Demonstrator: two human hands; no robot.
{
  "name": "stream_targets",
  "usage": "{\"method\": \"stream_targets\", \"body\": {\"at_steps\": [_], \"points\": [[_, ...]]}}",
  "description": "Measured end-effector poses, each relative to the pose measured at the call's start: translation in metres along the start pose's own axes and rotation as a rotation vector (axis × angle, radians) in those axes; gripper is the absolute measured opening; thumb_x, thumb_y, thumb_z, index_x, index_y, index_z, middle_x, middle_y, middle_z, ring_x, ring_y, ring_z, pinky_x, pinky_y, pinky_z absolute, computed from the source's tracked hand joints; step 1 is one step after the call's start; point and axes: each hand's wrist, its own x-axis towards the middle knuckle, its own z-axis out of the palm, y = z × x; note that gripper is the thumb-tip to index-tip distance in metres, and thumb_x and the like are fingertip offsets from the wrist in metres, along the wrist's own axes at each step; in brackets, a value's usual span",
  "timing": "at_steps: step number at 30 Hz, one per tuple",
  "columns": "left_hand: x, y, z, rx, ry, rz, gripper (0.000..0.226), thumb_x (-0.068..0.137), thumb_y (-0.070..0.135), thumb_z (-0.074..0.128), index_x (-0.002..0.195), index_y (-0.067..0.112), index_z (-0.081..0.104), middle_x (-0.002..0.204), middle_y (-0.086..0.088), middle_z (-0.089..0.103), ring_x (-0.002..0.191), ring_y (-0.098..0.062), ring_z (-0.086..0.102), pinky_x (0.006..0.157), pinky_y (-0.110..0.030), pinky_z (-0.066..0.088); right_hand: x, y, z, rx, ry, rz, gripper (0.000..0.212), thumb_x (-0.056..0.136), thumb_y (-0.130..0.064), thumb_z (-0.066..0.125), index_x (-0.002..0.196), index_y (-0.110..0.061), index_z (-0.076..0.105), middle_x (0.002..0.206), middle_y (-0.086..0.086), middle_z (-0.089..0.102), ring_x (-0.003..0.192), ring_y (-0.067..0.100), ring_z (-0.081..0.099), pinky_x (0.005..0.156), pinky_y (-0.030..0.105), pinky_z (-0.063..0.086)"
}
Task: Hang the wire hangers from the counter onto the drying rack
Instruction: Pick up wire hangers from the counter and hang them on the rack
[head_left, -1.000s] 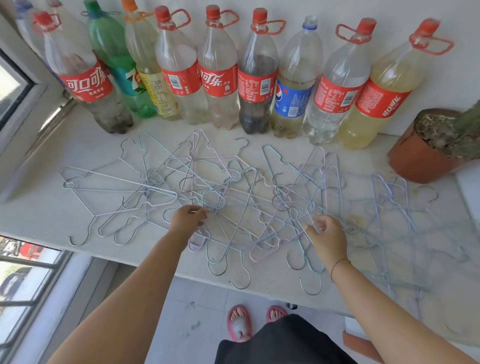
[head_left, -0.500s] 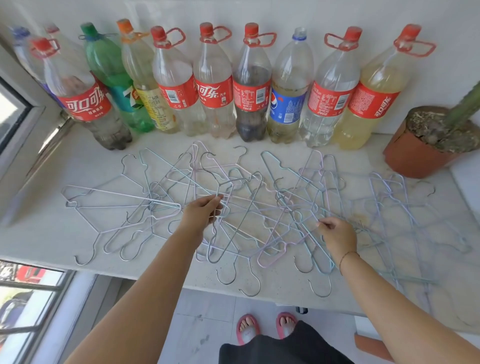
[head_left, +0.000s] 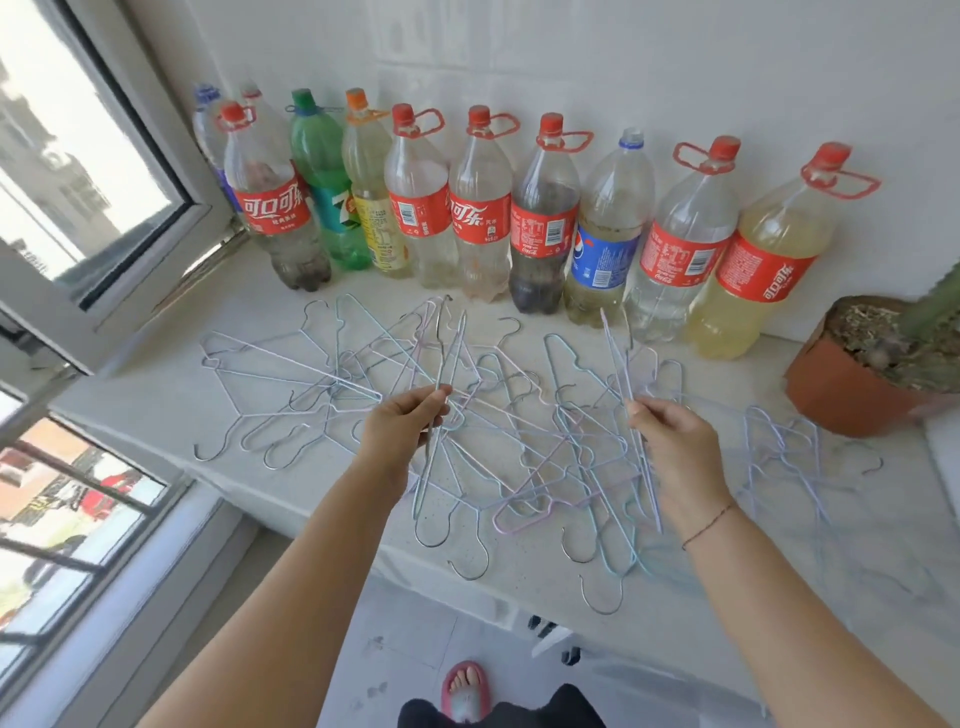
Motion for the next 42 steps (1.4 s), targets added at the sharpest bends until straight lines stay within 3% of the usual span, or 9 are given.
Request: {"method": "stream_targets", "body": {"at_steps": [4, 7, 13, 16, 22, 27, 32, 36, 42], "points": [[-0.057, -0.004, -0.017, -0.037, 0.152, 0.061, 0.009, 0.087, 0.018, 0.064, 0.088, 0.022, 0.072, 0.069, 0.011, 0.062, 0.068, -0.008, 0.049, 0.064, -0.022, 0.033, -0.024, -0.024, 0.014, 0.021, -0.282, -0.02, 0.013, 0.085, -0.01, 0.062, 0.097, -0.011, 0.067, 0.077, -0.004, 0.063, 0.061, -0.006, 0.057, 0.059, 0.004, 0.042], [-0.107, -0.01, -0.036, -0.08, 0.293, 0.09, 0.007, 0.084, 0.022, 0.066, 0.088, 0.023, 0.073, 0.075, 0.006, 0.059, 0.066, -0.009, 0.043, 0.06, -0.021, 0.031, -0.054, -0.037, 0.027, 0.007, -0.458, -0.033, 0.012, 0.086, -0.008, 0.061, 0.097, -0.007, 0.065, 0.072, -0.001, 0.06, 0.048, -0.007, 0.052, 0.051, 0.006, 0.04], [-0.222, -0.026, -0.094, -0.176, 0.56, 0.133, 0.012, 0.086, 0.02, 0.064, 0.095, 0.022, 0.073, 0.064, 0.013, 0.06, 0.054, -0.007, 0.038, 0.048, -0.016, 0.032, -0.148, -0.045, 0.058, -0.026, -0.817, 0.009, 0.009, 0.086, -0.008, 0.061, 0.093, -0.01, 0.066, 0.072, -0.006, 0.058, 0.044, -0.007, 0.05, 0.046, 0.005, 0.038], [-0.289, -0.038, -0.126, -0.213, 0.724, 0.146, 0.01, 0.086, 0.022, 0.065, 0.088, 0.025, 0.074, 0.058, 0.017, 0.06, 0.047, -0.003, 0.038, 0.045, -0.015, 0.032, -0.208, -0.042, 0.074, -0.08, -0.986, -0.001, 0.007, 0.084, -0.007, 0.064, 0.089, -0.01, 0.068, 0.073, -0.004, 0.061, 0.044, -0.007, 0.051, 0.044, 0.004, 0.037], [-0.443, -0.071, -0.18, -0.33, 1.018, 0.197, 0.008, 0.084, 0.019, 0.067, 0.088, 0.02, 0.073, 0.073, 0.003, 0.059, 0.051, -0.007, 0.034, 0.042, -0.012, 0.031, -0.353, -0.028, 0.088, -0.196, -1.329, -0.069, 0.018, 0.083, -0.008, 0.065, 0.097, 0.003, 0.068, 0.061, -0.002, 0.059, 0.036, -0.004, 0.047, 0.039, 0.005, 0.033], [-0.588, -0.106, -0.212, -0.406, 1.221, 0.24, 0.013, 0.086, 0.013, 0.064, 0.096, 0.014, 0.072, 0.063, 0.015, 0.066, 0.053, -0.004, 0.037, 0.044, -0.01, 0.03, -0.497, -0.009, 0.078, -0.18, -1.594, 0.029, 0.016, 0.085, -0.003, 0.061, 0.097, 0.007, 0.065, 0.038, -0.012, 0.047, 0.029, -0.001, 0.038, 0.035, 0.007, 0.029], [-0.732, -0.143, -0.238, -0.453, 1.412, 0.238, 0.018, 0.086, 0.01, 0.063, 0.103, 0.007, 0.07, 0.059, 0.015, 0.066, 0.046, 0.002, 0.041, 0.043, -0.011, 0.03, -0.641, 0.024, 0.056, -0.179, -1.803, 0.098, 0.008, 0.083, -0.008, 0.065, 0.088, -0.002, 0.069, 0.06, 0.004, 0.034, 0.033, 0.002, 0.023, 0.033, 0.014, 0.021], [-0.841, -0.171, -0.257, -0.454, 1.539, 0.251, 0.012, 0.086, 0.011, 0.064, 0.095, 0.012, 0.072, 0.065, 0.014, 0.067, 0.053, 0.0, 0.043, 0.043, -0.012, 0.032, -0.749, 0.045, 0.034, -0.175, -1.936, 0.101, 0.007, 0.083, -0.008, 0.066, 0.087, -0.005, 0.069, 0.048, -0.004, 0.035, 0.034, 0.004, 0.024, 0.034, 0.013, 0.022], [-0.969, -0.202, -0.275, -0.449, 1.708, 0.239, 0.012, 0.087, 0.013, 0.062, 0.094, 0.014, 0.072, 0.06, 0.016, 0.065, 0.043, 0.004, 0.046, 0.052, -0.017, 0.033, -0.887, 0.068, 0.006, -0.176, -2.112, 0.127, 0.006, 0.084, -0.008, 0.064, 0.085, -0.009, 0.07, 0.041, -0.009, 0.028, 0.033, 0.006, 0.02, 0.037, 0.012, 0.019]]}}
